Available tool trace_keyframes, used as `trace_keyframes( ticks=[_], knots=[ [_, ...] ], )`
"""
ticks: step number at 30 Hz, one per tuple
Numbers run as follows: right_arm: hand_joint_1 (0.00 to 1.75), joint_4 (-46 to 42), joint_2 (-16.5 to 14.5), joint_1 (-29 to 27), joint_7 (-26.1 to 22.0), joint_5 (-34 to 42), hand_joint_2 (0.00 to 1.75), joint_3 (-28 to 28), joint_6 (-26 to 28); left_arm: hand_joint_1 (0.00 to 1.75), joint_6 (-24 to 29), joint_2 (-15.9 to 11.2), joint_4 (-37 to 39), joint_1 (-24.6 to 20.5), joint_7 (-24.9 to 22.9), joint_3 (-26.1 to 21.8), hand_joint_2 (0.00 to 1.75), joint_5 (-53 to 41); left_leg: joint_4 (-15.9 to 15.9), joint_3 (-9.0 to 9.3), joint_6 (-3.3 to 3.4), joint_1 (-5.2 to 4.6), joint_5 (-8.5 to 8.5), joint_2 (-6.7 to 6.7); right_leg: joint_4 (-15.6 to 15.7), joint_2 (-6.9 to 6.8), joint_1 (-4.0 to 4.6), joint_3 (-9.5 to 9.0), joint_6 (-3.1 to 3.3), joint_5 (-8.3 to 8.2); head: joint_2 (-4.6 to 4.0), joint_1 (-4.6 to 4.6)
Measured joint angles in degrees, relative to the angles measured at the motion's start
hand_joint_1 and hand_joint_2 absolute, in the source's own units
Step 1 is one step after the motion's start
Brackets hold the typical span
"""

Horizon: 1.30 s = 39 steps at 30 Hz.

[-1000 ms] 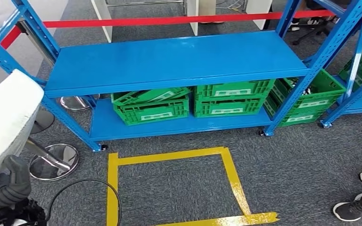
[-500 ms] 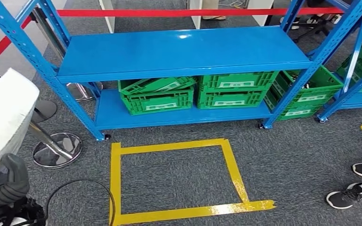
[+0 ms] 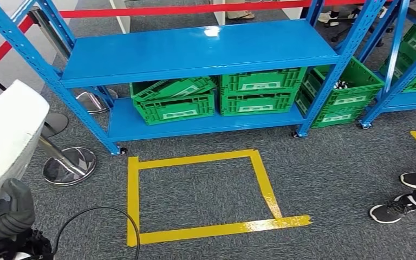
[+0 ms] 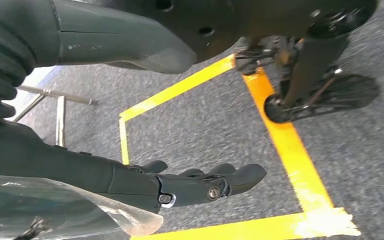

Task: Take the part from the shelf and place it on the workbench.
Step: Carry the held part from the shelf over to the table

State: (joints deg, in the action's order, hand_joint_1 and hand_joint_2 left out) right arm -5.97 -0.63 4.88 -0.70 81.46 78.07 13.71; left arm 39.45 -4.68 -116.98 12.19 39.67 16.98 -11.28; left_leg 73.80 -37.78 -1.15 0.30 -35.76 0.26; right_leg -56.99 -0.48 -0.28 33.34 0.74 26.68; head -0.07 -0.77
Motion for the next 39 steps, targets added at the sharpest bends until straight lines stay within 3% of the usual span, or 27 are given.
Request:
trace_keyframes(
  ticks=[1, 3, 5, 7, 9, 10, 13, 14, 15, 16, 17, 18, 19, 21, 22, 24, 25, 26, 28, 29, 30, 32, 33, 34, 36, 37, 39],
  knots=[
    [0.00, 0.00, 0.00, 0.01, 0.00, 0.00, 1.75, 0.00, -0.01, 1.75, 0.00, -0.01, 0.00, 0.00, 0.00, 0.00, 1.75, 0.00, -0.24, 1.38, 0.25, -0.05, 1.41, -0.01, -0.19, -0.02, 0.19, 1.00, 0.01, -0.65, 0.00, 0.01],
    [0.00, 0.00, -0.02, 0.04, 0.00, 0.00, 1.75, 0.00, -0.01, 1.75, 0.00, 0.00, -0.01, -0.05, 0.00, 0.00, 1.75, 0.00, -6.18, 6.73, 1.31, -0.40, 4.47, -0.02, -0.48, 0.03, 0.50, 2.72, 0.04, -1.96, 0.00, 0.02],
    [0.00, -0.01, -0.10, 0.06, -0.01, 0.00, 1.75, 0.00, 0.00, 1.75, 0.00, 0.01, -0.04, -0.18, 0.00, 0.01, 1.75, -0.02, -15.21, 13.05, 2.55, -0.95, 3.98, 0.01, -0.46, 0.09, 0.66, 3.51, -0.18, -3.24, 0.01, 0.07],
    [0.00, -0.01, -0.18, 0.05, -0.02, 0.00, 1.75, 0.00, 0.00, 1.75, 0.00, 0.01, -0.13, -0.31, 0.00, 0.01, 1.75, -0.06, -19.81, 15.61, 3.07, -1.50, 3.17, -0.01, 0.06, 0.08, 0.42, 3.48, -0.77, -4.60, 0.00, -0.12],
    [0.00, 0.00, -0.17, -0.03, -0.01, 0.00, 1.75, 0.00, -0.01, 1.75, 0.00, 0.01, -0.17, -0.39, 0.00, 0.00, 1.75, -0.07, -20.51, 14.65, 3.32, -1.42, 4.80, 0.10, 0.43, 0.20, 0.24, 3.81, -1.43, -5.00, -0.01, -0.36],
    [0.00, 0.00, -0.17, -0.06, -0.01, 0.00, 1.75, 0.00, -0.01, 1.75, 0.00, 0.03, -0.19, -0.44, 0.00, 0.00, 1.75, -0.05, -20.80, 13.85, 3.62, -1.22, 5.68, 0.22, -0.37, 0.31, 0.24, 4.36, -1.72, -3.40, -0.01, -0.32],
    [0.00, -0.01, -0.17, -0.12, 0.04, 0.00, 1.75, 0.00, 0.00, 1.75, -0.02, 0.09, -0.19, -0.33, 0.00, -0.03, 1.75, -0.02, -20.71, 10.64, 4.15, -0.91, 8.32, 0.42, -8.91, 0.44, -0.11, 6.32, -2.49, 6.06, -0.01, 0.26],
    [0.00, -0.01, -0.17, -0.13, 0.05, 0.00, 1.75, 0.00, -0.01, 1.75, -0.02, 0.10, -0.19, -0.28, 0.00, -0.04, 1.75, -0.01, -20.46, 9.45, 4.08, -0.90, 9.12, 0.46, -12.58, 0.42, -0.26, 6.59, -2.75, 7.61, 0.00, 0.34],
    [0.00, -0.01, -0.17, -0.11, 0.04, 0.00, 1.75, 0.00, -0.01, 1.75, -0.03, 0.10, -0.19, -0.26, 0.00, -0.04, 1.75, -0.01, -20.11, 8.17, 3.94, -0.86, 9.90, 0.50, -15.38, 0.42, -0.39, 6.39, -3.01, 7.48, 0.00, 0.38],
    [0.00, -0.01, -0.16, -0.09, 0.03, 0.00, 1.75, 0.00, -0.01, 1.75, -0.03, 0.11, -0.18, -0.25, 0.00, -0.04, 1.75, 0.00, -19.62, 6.76, 3.74, -0.79, 10.63, 0.54, -16.70, 0.40, -0.50, 5.53, -3.23, 5.94, 0.00, 0.43],
    [0.00, 0.00, -0.16, -0.06, 0.03, 0.00, 1.75, 0.00, -0.01, 1.75, -0.03, 0.11, -0.17, -0.24, 0.00, -0.04, 1.75, 0.00, -19.00, 5.29, 3.49, -0.67, 11.25, 0.57, -16.04, 0.40, -0.61, 3.75, -3.41, 3.85, 0.00, 0.45],
    [0.00, 0.00, -0.15, -0.03, 0.02, 0.00, 1.75, 0.00, -0.01, 1.75, -0.04, 0.11, -0.18, -0.24, 0.00, -0.04, 1.75, 0.00, -18.24, 3.97, 3.20, -0.55, 11.77, 0.58, -13.30, 0.41, -0.75, 0.95, -3.56, 2.55, 0.00, 0.50],
    [0.00, 0.00, -0.16, 0.05, 0.01, -0.01, 1.75, 0.00, -0.01, 1.75, -0.04, 0.11, -0.20, -0.23, 0.00, -0.04, 1.75, -0.01, -17.40, 2.79, 2.89, -0.52, 12.18, 0.58, -8.87, 0.42, -0.81, -2.69, -3.71, 2.73, 0.00, 0.55],
    [0.00, 0.00, -0.16, 0.23, -0.04, -0.01, 1.75, 0.00, 0.01, 1.75, -0.04, 0.10, -0.25, -0.22, 0.00, -0.04, 1.75, 0.00, -16.17, 1.41, 2.29, -0.53, 13.06, 0.60, -0.81, 0.51, -0.73, -8.16, -3.25, 5.51, 0.00, 0.54],
    [0.00, 0.00, -0.16, 0.25, -0.05, -0.02, 1.75, 0.00, 0.01, 1.75, -0.04, 0.09, -0.27, -0.22, 0.00, -0.04, 1.75, -0.02, -15.96, 1.08, 2.00, -0.52, 13.60, 0.61, 1.16, 0.55, -0.53, -9.09, -2.81, 6.50, 0.01, 0.58],
    [0.00, 0.00, -0.16, 0.10, -0.06, -0.01, 1.75, 0.00, 0.01, 1.75, -0.04, 0.10, -0.28, -0.15, 0.00, -0.02, 1.75, -0.03, -15.88, 0.62, 1.38, -0.30, 14.21, 0.53, 1.29, 0.41, -0.43, -7.92, -1.67, 5.94, 0.01, 0.68],
    [0.00, 0.00, -0.16, 0.04, -0.04, -0.01, 1.75, 0.00, 0.01, 1.75, -0.03, 0.09, -0.28, -0.07, 0.00, -0.01, 1.75, -0.04, -15.19, 0.23, 1.02, -0.19, 12.98, 0.43, 1.19, 0.25, -0.45, -7.22, -1.11, 5.32, 0.00, 0.67],
    [0.00, 0.00, -0.16, -0.01, -0.02, 0.00, 1.75, 0.00, 0.00, 1.75, -0.03, 0.07, -0.28, 0.00, 0.00, 0.01, 1.75, -0.03, -13.52, -0.25, 0.68, -0.11, 10.60, 0.33, 1.16, 0.08, -0.51, -6.41, -0.65, 4.59, -0.01, 0.53],
    [0.00, 0.00, -0.15, -0.04, 0.02, 0.00, 1.75, 0.00, 0.00, 1.75, -0.02, 0.01, -0.28, 0.05, 0.00, 0.02, 1.75, 0.00, -7.12, -1.21, 0.14, -0.01, 3.96, 0.24, 1.02, -0.13, -0.46, -4.77, -0.18, 3.09, -0.01, 0.26],
    [0.00, 0.00, -0.15, -0.03, 0.01, 0.00, 1.75, 0.00, 0.00, 1.75, -0.02, -0.01, -0.28, 0.06, 0.00, 0.02, 1.75, 0.01, -3.45, -1.47, 0.00, 0.02, 1.83, 0.23, 0.86, -0.26, -0.41, -3.89, -0.12, 2.32, -0.01, 0.19],
    [0.00, 0.00, -0.15, -0.02, 0.01, 0.00, 1.75, 0.00, 0.00, 1.75, -0.02, -0.01, -0.28, 0.07, 0.00, 0.02, 1.75, 0.02, -0.68, -1.33, -0.07, 0.04, 1.19, 0.23, 0.63, -0.45, -0.36, -2.92, -0.08, 1.57, -0.01, 0.19],
    [0.00, 0.00, -0.15, -0.02, 0.00, 0.00, 1.75, 0.00, -0.01, 1.75, -0.02, -0.02, -0.28, 0.06, 0.00, 0.02, 1.75, 0.02, -0.41, 1.16, 0.02, 0.05, 3.66, 0.29, -0.06, -1.02, -0.29, -0.69, -0.10, 0.32, 0.00, 0.16],
    [0.00, 0.00, -0.15, -0.04, 0.00, 0.00, 1.75, 0.00, -0.01, 1.75, -0.01, -0.01, -0.28, 0.04, 0.00, 0.02, 1.75, 0.02, -3.20, 3.71, 0.20, 0.03, 5.20, 0.58, -0.39, -1.35, -0.26, 0.35, -0.20, -0.13, 0.00, 0.16],
    [0.00, -0.01, -0.16, -0.06, 0.00, 0.00, 1.75, 0.00, -0.01, 1.75, -0.01, -0.01, -0.29, -0.01, 0.00, 0.02, 1.75, 0.01, -7.41, 6.99, 0.48, -0.07, 5.66, 1.24, -0.69, -1.65, -0.19, 1.12, -0.37, -0.53, 0.00, 0.16],
    [0.00, -0.01, -0.17, -0.11, -0.01, 0.00, 1.75, 0.00, -0.01, 1.75, 0.00, 0.02, -0.30, -0.17, 0.00, 0.03, 1.75, -0.02, -15.68, 12.44, 1.19, -0.43, 4.37, 2.45, -0.96, -2.43, -0.09, 1.86, -0.95, -1.29, 0.00, 0.23],
    [0.00, -0.01, -0.17, -0.12, -0.02, 0.00, 1.75, 0.00, -0.01, 1.75, 0.00, 0.02, -0.31, -0.20, 0.00, 0.03, 1.75, -0.03, -17.91, 13.63, 1.56, -0.67, 3.62, 2.65, -0.93, -2.93, -0.13, 1.92, -1.33, -1.73, 0.00, 0.17],
    [0.00, 0.00, -0.16, -0.10, -0.02, 0.00, 1.75, 0.00, -0.01, 1.75, 0.00, 0.04, -0.31, -0.10, 0.00, 0.03, 1.75, -0.04, -18.88, 13.19, 2.38, -0.84, 4.27, 1.98, -0.75, -3.65, -0.36, 2.01, -2.18, -2.46, 0.00, 0.09]
  ],
)
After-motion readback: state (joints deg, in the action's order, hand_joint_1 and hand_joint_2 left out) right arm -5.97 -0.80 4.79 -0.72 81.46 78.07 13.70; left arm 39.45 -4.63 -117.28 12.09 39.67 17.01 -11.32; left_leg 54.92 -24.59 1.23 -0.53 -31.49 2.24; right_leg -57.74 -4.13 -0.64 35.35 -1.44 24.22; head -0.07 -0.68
